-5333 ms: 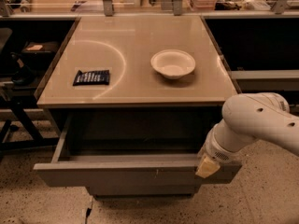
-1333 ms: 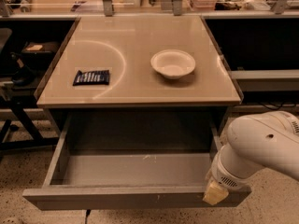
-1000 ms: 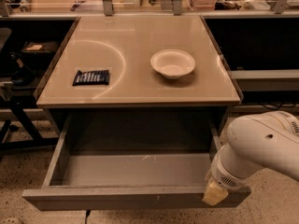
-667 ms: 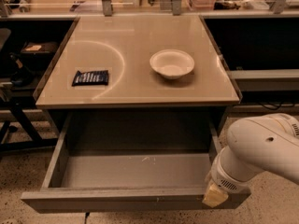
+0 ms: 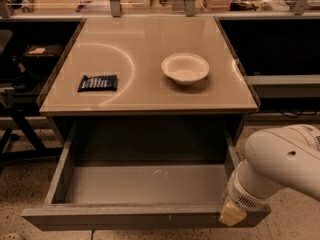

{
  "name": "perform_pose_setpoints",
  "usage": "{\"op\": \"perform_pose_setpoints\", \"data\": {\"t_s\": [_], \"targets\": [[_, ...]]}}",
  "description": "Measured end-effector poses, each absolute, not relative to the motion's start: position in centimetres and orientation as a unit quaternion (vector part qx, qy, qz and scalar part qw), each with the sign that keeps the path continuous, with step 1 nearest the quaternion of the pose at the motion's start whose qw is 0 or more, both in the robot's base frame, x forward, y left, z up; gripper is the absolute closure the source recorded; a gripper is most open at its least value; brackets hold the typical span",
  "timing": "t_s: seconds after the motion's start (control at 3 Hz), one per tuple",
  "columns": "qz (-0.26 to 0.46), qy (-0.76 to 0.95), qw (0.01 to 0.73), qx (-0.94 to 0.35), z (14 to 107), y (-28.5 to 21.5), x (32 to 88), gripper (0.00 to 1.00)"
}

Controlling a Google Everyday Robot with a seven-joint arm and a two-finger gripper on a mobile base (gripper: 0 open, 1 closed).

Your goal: Open top drawer

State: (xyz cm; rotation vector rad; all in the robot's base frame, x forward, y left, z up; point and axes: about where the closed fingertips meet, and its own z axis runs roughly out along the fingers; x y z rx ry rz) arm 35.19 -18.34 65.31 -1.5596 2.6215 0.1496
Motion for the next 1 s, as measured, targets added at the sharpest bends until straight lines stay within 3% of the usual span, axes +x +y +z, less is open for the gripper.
{"op": "perform_pose_setpoints", "data": {"t_s": [1.0], "targets": [[0.044, 0.865, 0.036, -0.498, 65.51, -18.67, 33.79, 1.0]]}}
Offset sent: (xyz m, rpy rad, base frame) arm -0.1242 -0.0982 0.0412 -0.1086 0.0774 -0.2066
